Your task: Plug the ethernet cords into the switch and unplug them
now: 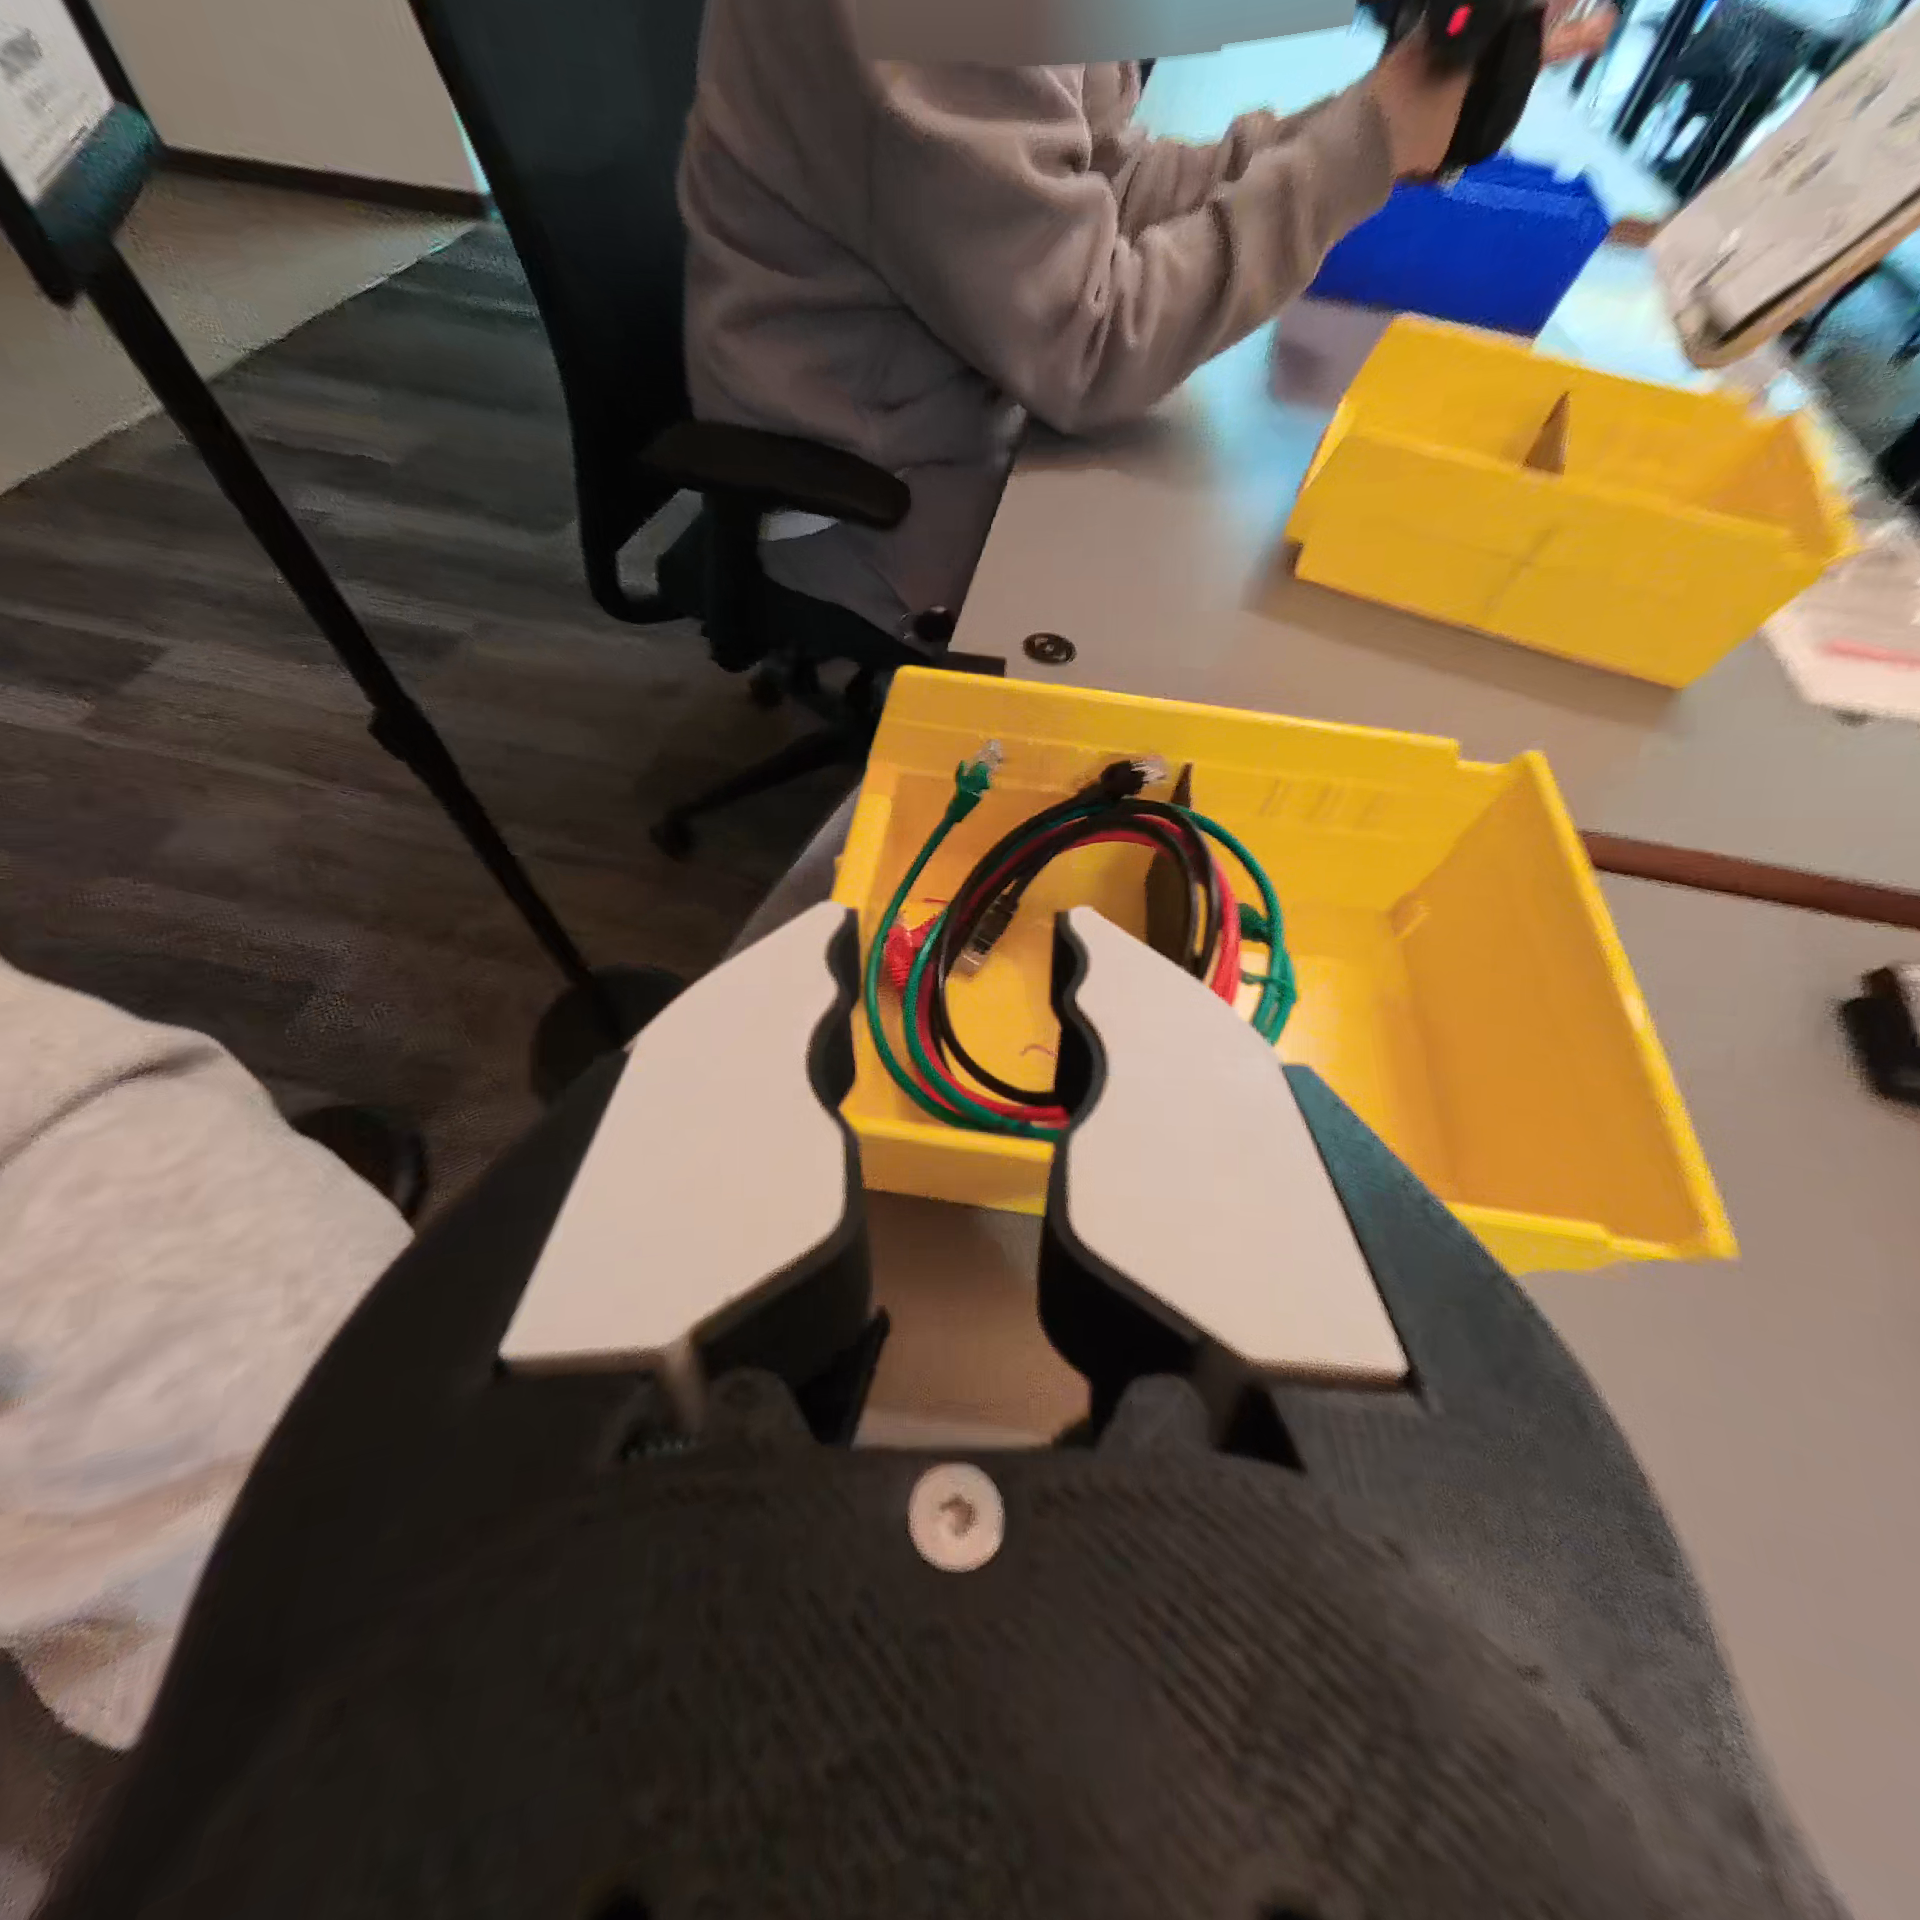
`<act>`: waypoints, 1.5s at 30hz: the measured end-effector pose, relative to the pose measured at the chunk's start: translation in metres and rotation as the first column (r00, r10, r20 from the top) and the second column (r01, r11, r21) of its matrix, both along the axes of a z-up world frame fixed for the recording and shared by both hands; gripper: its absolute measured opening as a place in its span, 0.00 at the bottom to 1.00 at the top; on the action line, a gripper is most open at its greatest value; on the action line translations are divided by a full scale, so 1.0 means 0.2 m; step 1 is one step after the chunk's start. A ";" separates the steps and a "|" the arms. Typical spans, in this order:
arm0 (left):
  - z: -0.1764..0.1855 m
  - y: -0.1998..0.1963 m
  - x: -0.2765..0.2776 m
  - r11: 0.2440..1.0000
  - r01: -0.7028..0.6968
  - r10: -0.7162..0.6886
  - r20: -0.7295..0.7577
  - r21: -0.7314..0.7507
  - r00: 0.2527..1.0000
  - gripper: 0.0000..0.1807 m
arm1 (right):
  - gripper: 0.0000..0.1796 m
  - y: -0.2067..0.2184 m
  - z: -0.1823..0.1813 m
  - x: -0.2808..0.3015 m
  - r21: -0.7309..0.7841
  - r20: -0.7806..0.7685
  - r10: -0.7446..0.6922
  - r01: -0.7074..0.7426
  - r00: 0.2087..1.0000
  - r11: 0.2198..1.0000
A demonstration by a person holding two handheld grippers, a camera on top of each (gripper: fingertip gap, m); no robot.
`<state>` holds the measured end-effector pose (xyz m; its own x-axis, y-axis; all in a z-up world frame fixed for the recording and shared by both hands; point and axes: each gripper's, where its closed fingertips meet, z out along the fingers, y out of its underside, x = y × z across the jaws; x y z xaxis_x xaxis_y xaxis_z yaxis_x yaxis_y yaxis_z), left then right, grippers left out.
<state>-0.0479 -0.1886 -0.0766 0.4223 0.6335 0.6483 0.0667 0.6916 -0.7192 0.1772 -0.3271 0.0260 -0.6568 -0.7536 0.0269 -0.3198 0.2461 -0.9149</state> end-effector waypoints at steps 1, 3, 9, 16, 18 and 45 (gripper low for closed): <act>0.00 -0.01 0.00 1.000 -0.002 0.002 -0.003 0.009 1.000 0.13 | 0.22 -0.04 0.00 0.04 0.047 0.014 0.017 -0.017 1.000 0.999; 0.00 -0.02 0.00 1.000 -0.003 0.003 -0.005 0.017 1.000 0.13 | 0.23 -0.11 -0.02 0.11 0.094 0.000 0.038 -0.038 0.999 0.995; 0.00 -0.04 -0.01 1.000 -0.001 0.001 -0.010 0.023 1.000 0.13 | 0.19 -0.42 -0.23 0.17 0.051 -0.322 0.012 0.004 0.947 0.999; 0.00 -0.05 -0.01 1.000 -0.009 0.009 -0.003 0.027 1.000 0.13 | 0.14 -0.62 -0.48 0.09 -0.051 -0.706 -0.062 0.037 0.705 0.998; 0.00 -0.06 -0.01 0.999 -0.012 0.012 -0.003 0.036 1.000 0.13 | 0.14 -0.65 -0.52 0.07 -0.108 -0.793 -0.100 0.022 0.601 0.994; 0.01 -0.02 0.00 0.997 -0.014 0.014 -0.008 -0.082 1.000 0.14 | 0.04 0.08 0.62 -0.74 -0.370 -0.187 -0.452 0.364 0.872 0.855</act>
<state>-0.0471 -0.1919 -0.0737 0.4177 0.6903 0.5907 0.0518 0.6310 -0.7741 0.0299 -0.3104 0.1495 -0.8380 -0.3405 0.4264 -0.4891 0.1222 -0.8636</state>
